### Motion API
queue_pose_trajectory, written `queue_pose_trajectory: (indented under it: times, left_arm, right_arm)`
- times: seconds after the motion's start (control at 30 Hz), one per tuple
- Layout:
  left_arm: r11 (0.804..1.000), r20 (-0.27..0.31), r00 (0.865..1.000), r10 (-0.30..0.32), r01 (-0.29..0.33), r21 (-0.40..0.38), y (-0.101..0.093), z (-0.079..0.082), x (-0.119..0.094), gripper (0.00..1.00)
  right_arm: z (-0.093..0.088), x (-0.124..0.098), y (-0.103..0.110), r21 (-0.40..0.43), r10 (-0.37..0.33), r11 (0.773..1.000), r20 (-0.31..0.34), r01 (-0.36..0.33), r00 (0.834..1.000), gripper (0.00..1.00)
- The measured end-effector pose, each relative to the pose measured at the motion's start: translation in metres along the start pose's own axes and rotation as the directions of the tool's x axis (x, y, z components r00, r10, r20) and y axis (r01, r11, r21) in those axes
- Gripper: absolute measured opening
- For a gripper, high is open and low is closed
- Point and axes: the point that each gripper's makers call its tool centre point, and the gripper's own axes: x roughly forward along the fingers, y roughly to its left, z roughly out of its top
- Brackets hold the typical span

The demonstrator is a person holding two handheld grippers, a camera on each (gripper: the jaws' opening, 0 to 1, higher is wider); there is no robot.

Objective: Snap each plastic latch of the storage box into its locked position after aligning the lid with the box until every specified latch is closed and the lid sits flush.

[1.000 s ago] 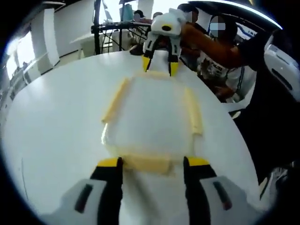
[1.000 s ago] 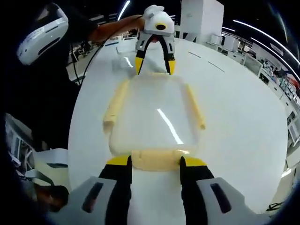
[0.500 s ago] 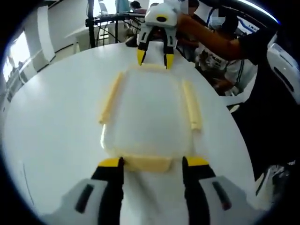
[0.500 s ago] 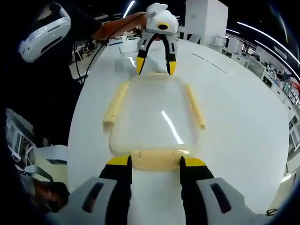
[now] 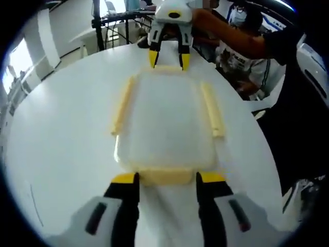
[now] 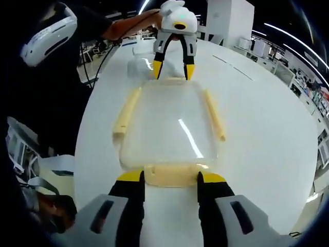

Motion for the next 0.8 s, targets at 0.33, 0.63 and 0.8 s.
queue_pose_trajectory:
  times: [0.33,0.63,0.8]
  left_arm:
    - [1.000,0.019,1.000,-0.009,0.008,0.006,-0.0043,0.0019,-0.0001,0.40]
    - [1.000,0.031,1.000,-0.001,0.001,0.006,-0.0022,0.0040,0.0006,0.39]
    - [1.000,0.025,1.000,-0.005,0.005,-0.007,-0.0056,0.0023,0.0001,0.39]
  right_arm:
    - [-0.0010,-0.0004,0.0019,-0.001,-0.001,1.000,-0.019,0.001,1.000,0.41]
    - [-0.0012,-0.0005,0.0027,-0.006,-0.002,1.000,-0.038,0.002,0.999,0.40]
    - [0.0001,0.0001,0.0054,-0.009,0.002,1.000,-0.040,-0.003,0.999,0.40]
